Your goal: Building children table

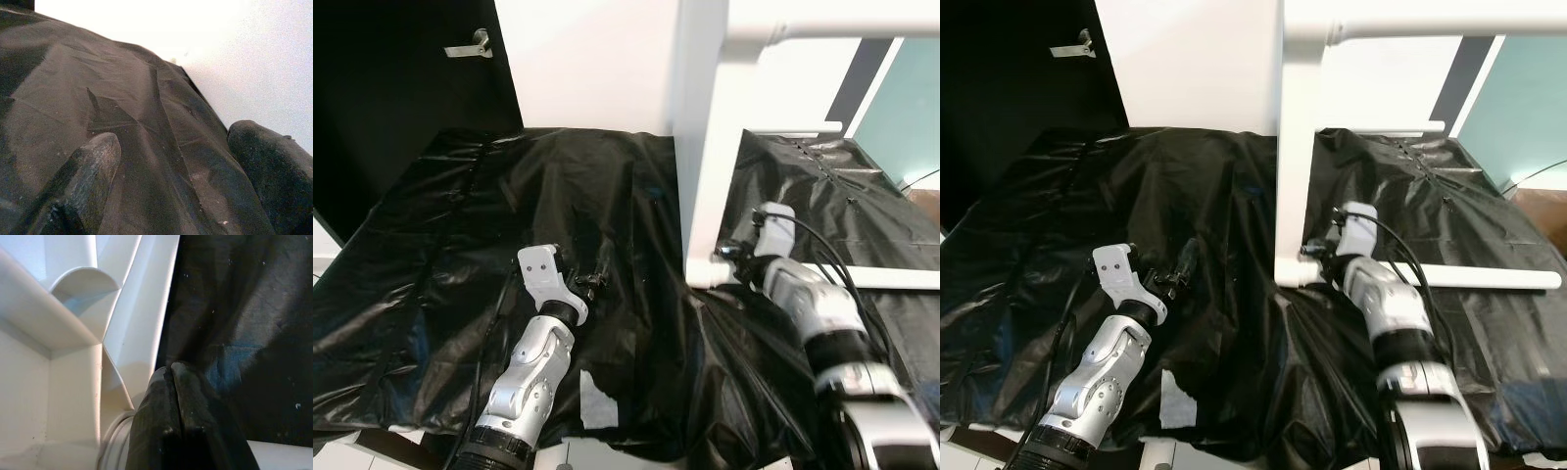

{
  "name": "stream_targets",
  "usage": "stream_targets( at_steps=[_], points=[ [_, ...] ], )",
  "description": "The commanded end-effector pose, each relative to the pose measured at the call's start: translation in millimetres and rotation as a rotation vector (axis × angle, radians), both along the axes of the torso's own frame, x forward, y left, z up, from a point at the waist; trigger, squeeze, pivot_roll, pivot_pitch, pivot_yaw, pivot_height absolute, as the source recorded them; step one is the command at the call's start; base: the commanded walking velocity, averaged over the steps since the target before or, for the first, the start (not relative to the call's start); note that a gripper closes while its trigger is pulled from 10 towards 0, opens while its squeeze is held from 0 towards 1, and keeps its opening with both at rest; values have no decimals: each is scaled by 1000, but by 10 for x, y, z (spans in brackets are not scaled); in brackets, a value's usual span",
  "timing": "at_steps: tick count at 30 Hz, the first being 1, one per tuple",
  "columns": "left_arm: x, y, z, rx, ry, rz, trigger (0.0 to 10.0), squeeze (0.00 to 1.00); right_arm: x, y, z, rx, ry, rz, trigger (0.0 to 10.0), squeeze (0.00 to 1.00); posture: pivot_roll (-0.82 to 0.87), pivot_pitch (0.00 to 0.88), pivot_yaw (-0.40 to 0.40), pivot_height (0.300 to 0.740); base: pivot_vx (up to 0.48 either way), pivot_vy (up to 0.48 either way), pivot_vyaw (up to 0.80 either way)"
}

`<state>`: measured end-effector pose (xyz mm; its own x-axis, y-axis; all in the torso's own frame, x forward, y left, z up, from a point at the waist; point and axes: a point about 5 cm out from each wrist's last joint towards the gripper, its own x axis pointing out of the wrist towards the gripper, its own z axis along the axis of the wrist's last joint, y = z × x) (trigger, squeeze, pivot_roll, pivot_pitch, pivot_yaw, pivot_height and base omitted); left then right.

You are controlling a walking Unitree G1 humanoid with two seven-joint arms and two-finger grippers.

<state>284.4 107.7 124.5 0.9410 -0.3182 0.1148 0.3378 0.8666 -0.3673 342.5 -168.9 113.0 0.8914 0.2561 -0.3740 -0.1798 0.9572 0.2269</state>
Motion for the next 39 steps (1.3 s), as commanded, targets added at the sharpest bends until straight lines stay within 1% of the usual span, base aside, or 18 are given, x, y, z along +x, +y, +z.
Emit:
stream_targets(
  at_steps=[1, 4, 5, 7, 9, 10, 13, 16, 18, 21, 22, 24, 28, 31, 33, 36, 37, 39],
  points=[
    [-69, -127, 21, 2, -99, -247, 10000, 0, -216, 9, -394, 18, 208, 0, 10000, 0, -15, 15, -2, 740, 0, 0, 0],
    [-61, -148, 22, 4, -101, -259, 10000, 0, -363, 57, -324, 39, 230, 28, 10000, 0, -19, 15, 0, 740, 0, 0, 0],
    [-58, -150, 25, 5, -102, -260, 10000, 0, -456, 73, -313, 51, 241, 44, 10000, 0, -28, 18, 4, 740, 0, 0, 0],
    [-53, -149, 20, 7, -100, -267, 10000, 0, -775, 68, -349, 60, 297, 53, 10000, 0, -45, 23, 8, 740, 0, 0, 0],
    [-51, -167, 12, 6, -97, -277, 10000, 0, -892, 116, -339, 73, 309, 70, 10000, 0, -59, 23, 12, 740, 0, 0, 0],
    [-44, -188, 13, 4, -97, -285, 10000, 0, -938, 181, -299, 88, 299, 105, 10000, 0, -66, 21, 15, 740, 0, 0, 0],
    [-18, -222, 27, 1, -102, -298, 10000, 0, -1003, 264, -196, 97, 273, 164, 10000, 0, -75, 15, 20, 740, 0, 0, 0],
    [-1, -227, 35, 1, -105, -300, 10000, 0, -1078, 257, -148, 103, 276, 184, 10000, 0, -80, 16, 19, 740, 0, 0, 0],
    [0, -233, 30, 0, -105, -301, 10000, 0, -1133, 227, -142, 77, 285, 167, 10000, 0, -83, 18, 18, 740, 0, 0, 0],
    [-13, -251, 18, -3, -102, -304, 10000, 0, -1020, 142, -39, -7, 185, 125, 10000, 0, -84, 18, 17, 740, 0, 0, 0],
    [-10, -260, 17, -5, -102, -306, 10000, 0, -921, 123, 107, -40, 105, 129, 10000, 0, -82, 15, 18, 740, 0, 0, 0],
    [2, -257, 27, -5, -105, -304, 10000, 0, -825, 150, 325, -52, 25, 159, 10000, 0, -74, 11, 17, 740, 0, 0, 0],
    [1, -235, 23, -4, -107, -296, 10000, 0, -779, 270, 559, -65, -66, 234, 10000, 0, -66, 7, 12, 740, 0, 0, 0],
    [2, -236, 18, -4, -106, -294, 10000, 0, -678, 230, 585, -99, -100, 227, 10000, 0, -64, 5, 8, 740, 0, 0, 0],
    [2, -257, 22, -8, -110, -293, 10000, 0, -417, 95, 589, -224, -163, 159, 10000, 0, -61, 6, 4, 740, 0, 0, 0],
    [-9, -256, 19, -7, -110, -289, 10000, 0, -264, 28, 559, -307, -180, 138, 10000, 0, -46, 7, 0, 740, 0, 0, 0],
    [-13, -245, 15, -6, -109, -284, 10000, 0, -174, 4, 525, -336, -186, 156, 10000, 0, -39, 7, -2, 740, 0, 0, 0],
    [-17, -243, 11, -4, -108, -282, 10000, 0, -70, -24, 474, -351, -191, 184, 10000, 0, -28, 3, -4, 740, 0, 0, 0]
  ],
)
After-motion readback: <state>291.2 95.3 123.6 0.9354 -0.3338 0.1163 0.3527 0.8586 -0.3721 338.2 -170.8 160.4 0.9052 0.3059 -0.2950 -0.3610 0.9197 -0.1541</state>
